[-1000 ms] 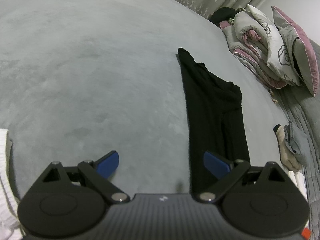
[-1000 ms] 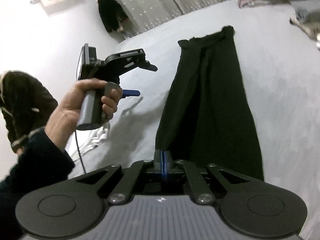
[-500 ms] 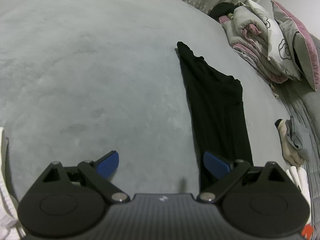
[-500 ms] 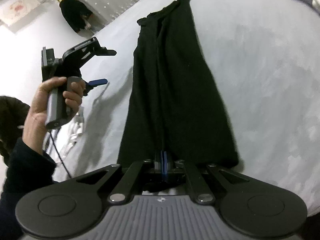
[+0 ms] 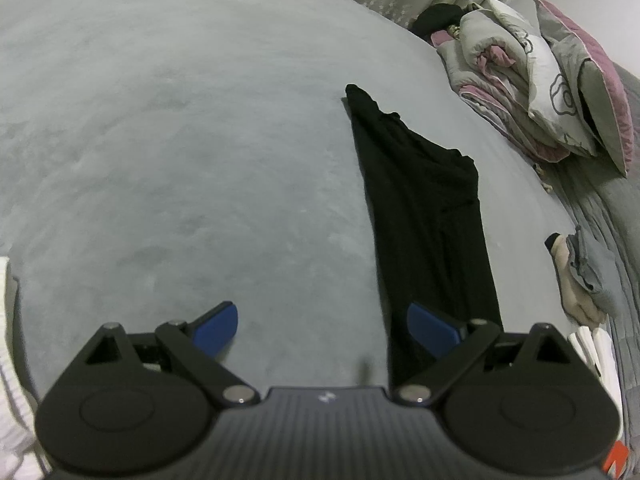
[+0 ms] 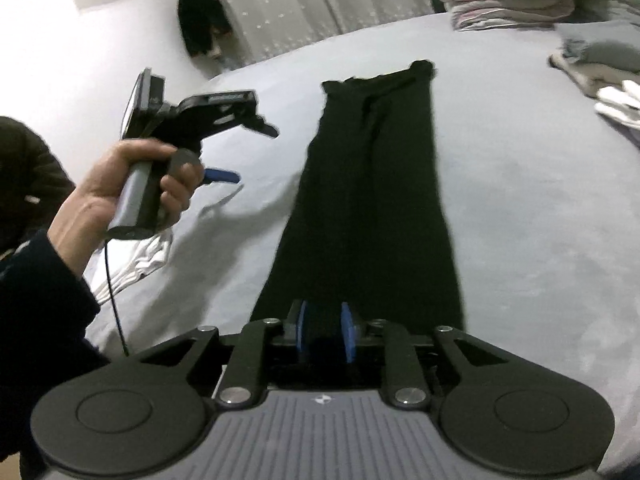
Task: Fold clothes
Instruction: 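Pinch the garment hem end with the right gripper and pull it straight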
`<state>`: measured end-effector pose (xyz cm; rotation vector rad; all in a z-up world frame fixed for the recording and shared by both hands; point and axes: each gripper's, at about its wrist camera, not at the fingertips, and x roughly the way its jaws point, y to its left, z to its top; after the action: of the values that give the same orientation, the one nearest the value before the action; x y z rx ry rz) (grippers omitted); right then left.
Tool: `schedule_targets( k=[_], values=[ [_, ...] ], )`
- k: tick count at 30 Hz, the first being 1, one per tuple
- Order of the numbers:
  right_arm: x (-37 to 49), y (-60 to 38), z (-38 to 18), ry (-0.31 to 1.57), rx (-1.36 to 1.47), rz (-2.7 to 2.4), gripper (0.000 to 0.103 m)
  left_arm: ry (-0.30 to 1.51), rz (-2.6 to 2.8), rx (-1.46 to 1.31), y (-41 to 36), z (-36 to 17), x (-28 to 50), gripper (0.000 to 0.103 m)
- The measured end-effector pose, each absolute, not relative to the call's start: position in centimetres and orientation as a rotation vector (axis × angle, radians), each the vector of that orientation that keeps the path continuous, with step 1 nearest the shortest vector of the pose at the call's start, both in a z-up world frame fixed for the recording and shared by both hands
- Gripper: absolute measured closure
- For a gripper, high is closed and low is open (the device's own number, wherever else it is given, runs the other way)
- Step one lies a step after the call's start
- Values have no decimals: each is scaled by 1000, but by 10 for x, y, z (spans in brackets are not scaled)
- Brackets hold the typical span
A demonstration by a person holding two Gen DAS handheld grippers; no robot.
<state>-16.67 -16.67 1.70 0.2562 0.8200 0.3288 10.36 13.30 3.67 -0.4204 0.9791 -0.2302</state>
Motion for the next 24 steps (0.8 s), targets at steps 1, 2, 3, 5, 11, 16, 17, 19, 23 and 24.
schedule_targets(
  k=[1, 2, 3, 5, 11, 16, 17, 19, 23, 24],
  values=[
    [-167, -165, 14, 825, 245, 328, 83, 979, -232, -416, 132, 38, 101, 7],
    [-168, -165, 11, 823, 232, 320, 83, 979, -236, -411, 130, 39, 97, 7],
    [-169, -164, 8, 820, 219, 312, 84, 980, -241, -407, 128, 40, 92, 7],
    [-171, -163, 1, 816, 193, 296, 97, 981, -252, -398, 125, 43, 82, 7],
    [-176, -192, 6, 787, 270, 268, 96, 989, -307, -347, 110, 45, 28, 7],
    [-190, -211, 10, 740, 302, 282, 57, 996, -316, -362, 107, 34, -38, 7],
    [-196, -217, 12, 718, 312, 282, 56, 995, -308, -379, 109, 31, -53, 7],
    [-201, -225, 13, 708, 323, 277, 56, 988, -293, -404, 111, 27, -78, 7],
    [-200, -236, 0, 724, 331, 247, 56, 947, -292, -407, 107, 28, -112, 7],
    [-198, -238, -4, 734, 350, 244, 56, 939, -289, -398, 104, 28, -117, 9]
  ],
)
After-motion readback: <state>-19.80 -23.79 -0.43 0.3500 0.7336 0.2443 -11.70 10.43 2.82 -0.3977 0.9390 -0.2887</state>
